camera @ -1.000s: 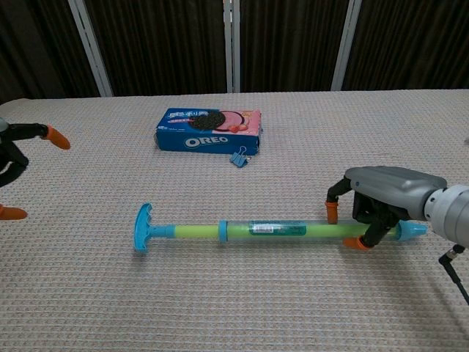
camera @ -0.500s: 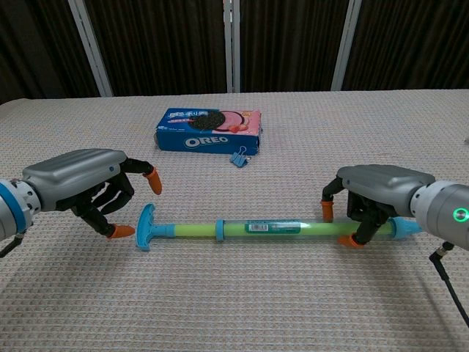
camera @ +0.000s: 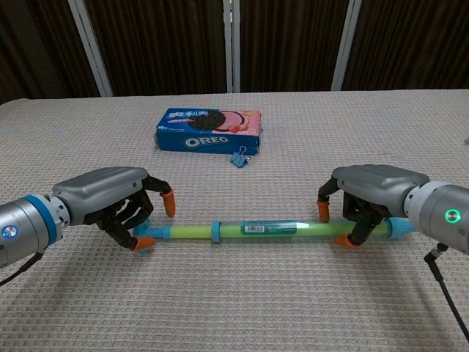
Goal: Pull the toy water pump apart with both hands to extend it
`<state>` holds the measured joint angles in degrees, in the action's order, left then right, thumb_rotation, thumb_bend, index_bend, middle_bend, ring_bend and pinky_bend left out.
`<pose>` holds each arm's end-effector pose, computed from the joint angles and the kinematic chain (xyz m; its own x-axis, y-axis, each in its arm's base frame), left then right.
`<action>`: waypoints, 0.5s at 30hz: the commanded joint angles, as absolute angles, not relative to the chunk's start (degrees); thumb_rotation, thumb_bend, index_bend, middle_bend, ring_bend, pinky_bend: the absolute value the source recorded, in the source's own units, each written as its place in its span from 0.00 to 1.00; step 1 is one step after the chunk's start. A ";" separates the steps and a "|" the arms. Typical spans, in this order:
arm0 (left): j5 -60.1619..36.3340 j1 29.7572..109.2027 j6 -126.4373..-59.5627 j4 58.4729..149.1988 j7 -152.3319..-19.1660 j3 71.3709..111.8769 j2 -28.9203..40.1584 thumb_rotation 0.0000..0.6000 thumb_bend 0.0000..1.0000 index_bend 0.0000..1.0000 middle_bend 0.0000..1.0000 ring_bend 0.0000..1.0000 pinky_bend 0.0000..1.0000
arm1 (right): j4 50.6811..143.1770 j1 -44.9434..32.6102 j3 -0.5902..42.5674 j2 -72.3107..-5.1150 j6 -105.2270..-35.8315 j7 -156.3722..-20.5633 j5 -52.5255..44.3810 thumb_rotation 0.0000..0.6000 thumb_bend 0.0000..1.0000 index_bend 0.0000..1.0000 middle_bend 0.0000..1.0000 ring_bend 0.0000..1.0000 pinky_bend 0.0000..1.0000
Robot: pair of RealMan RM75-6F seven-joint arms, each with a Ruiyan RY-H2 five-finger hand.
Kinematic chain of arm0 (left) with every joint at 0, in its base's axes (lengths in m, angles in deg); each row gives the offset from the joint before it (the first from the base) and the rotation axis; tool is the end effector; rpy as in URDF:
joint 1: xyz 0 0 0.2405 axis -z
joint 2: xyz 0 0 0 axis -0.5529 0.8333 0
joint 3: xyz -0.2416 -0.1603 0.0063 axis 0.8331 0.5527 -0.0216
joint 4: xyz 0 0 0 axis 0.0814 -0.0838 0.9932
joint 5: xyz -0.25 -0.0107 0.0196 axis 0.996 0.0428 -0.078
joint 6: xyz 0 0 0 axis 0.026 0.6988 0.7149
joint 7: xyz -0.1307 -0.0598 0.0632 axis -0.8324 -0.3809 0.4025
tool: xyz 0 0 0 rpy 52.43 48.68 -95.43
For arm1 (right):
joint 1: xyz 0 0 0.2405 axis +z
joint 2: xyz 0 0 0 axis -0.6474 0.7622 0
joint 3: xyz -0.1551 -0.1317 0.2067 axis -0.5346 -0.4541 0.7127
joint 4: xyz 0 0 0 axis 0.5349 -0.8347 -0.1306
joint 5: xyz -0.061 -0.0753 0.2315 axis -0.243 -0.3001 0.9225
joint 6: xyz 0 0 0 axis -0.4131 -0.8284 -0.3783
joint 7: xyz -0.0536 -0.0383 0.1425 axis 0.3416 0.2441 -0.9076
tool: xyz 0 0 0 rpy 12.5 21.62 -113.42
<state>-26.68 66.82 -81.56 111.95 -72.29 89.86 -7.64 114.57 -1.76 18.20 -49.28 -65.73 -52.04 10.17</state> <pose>-0.1957 0.3177 -0.1200 0.3975 0.3845 0.8332 0.8801 -0.4167 -0.2276 -0.1806 -0.3277 -0.1017 0.4298 -0.4204 0.7991 -0.9022 -0.2340 0.3622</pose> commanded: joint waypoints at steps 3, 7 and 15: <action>-26.67 67.04 -81.93 111.48 -72.83 89.65 -8.17 1.00 0.35 0.41 0.81 0.77 0.97 | 114.78 -1.60 18.09 -49.33 -65.93 -51.94 10.20 1.00 0.58 0.68 1.00 1.00 1.00; -25.78 67.64 -81.11 110.36 -73.28 89.57 -8.99 1.00 0.35 0.42 0.81 0.77 0.97 | 114.92 -1.41 17.94 -49.47 -66.22 -51.78 10.22 1.00 0.58 0.68 1.00 1.00 1.00; -24.78 68.05 -80.47 109.15 -73.93 88.90 -9.93 1.00 0.36 0.43 0.81 0.77 0.97 | 114.82 -1.15 17.73 -49.56 -66.41 -51.83 10.33 1.00 0.58 0.68 1.00 1.00 1.00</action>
<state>-24.87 67.99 -80.56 109.21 -73.79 88.95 -9.87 114.82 -1.15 17.73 -49.56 -66.41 -51.83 10.32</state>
